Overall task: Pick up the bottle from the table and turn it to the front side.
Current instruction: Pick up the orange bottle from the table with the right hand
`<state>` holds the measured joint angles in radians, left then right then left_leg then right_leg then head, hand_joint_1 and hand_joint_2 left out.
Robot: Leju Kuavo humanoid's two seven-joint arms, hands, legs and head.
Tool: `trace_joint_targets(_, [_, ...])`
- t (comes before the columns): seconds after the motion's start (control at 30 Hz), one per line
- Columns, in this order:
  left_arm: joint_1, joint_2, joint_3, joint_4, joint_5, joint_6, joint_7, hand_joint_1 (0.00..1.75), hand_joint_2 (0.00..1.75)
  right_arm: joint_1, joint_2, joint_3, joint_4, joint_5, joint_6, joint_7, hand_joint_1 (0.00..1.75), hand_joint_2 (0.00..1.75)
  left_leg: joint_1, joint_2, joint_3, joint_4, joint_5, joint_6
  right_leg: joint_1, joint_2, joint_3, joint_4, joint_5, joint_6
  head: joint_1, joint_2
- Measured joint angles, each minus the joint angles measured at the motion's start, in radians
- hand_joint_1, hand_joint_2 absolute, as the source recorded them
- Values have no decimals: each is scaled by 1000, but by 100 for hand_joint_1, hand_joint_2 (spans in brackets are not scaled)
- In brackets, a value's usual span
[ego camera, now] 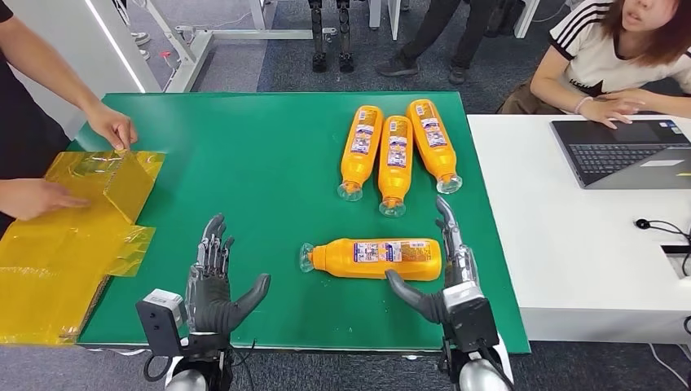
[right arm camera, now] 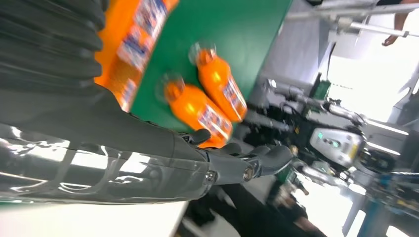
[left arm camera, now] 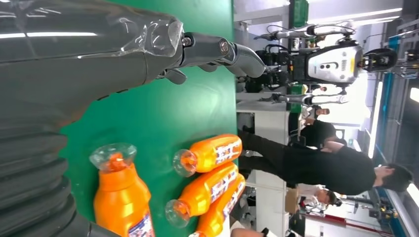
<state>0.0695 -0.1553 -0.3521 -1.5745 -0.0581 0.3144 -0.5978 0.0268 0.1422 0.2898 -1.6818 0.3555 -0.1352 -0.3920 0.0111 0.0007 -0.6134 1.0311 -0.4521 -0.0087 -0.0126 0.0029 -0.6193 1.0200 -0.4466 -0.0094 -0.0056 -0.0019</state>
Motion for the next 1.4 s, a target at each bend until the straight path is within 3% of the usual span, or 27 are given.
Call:
trace_joint_targets(0.2, [-41, -5, 0, 37, -7, -24, -2, 0, 175, -104, -91, -5, 38, 138, -46, 26, 0, 175, 0, 0, 0, 0, 0, 0, 0, 0, 1, 0, 0, 0, 0, 0])
trace_joint_targets(0.37, [-64, -5, -1, 80, -6, -47, -21, 0, 175, -187, -170, 8, 109, 229, -34, 99, 0, 175, 0, 0, 0, 1, 0, 0, 0, 0, 1, 0, 0, 0, 0, 0])
trace_joint_targets(0.57, [-115, -6, -10, 139, -4, -67, -25, 0, 175, -394, -268, 63, 278, 218, 149, 216, 0, 175, 0, 0, 0, 1, 1, 1, 0, 1, 1, 0, 2, 0, 0, 0])
trace_joint_targets(0.77, [-170, -10, -22, 194, 8, -70, -17, 0, 175, -627, -300, 155, 460, 217, 300, 291, 0, 175, 0, 0, 0, 1, 3, 1, 0, 0, 1, 1, 3, 0, 0, 0])
trace_joint_targets(1.07, [-196, -14, -41, 232, 28, -55, -12, 0, 175, -871, -351, 309, 656, 70, 479, 321, 0, 175, 0, -1, -1, 1, 3, 1, 0, 0, 0, 1, 3, 0, 0, 0])
trace_joint_targets(1.4, [-200, -9, -58, 245, 43, -46, -6, 0, 175, -1090, -417, 492, 731, -261, 757, 405, 0, 175, 0, -1, 0, 2, 3, 1, 0, 0, 0, 1, 3, 0, 0, 0])
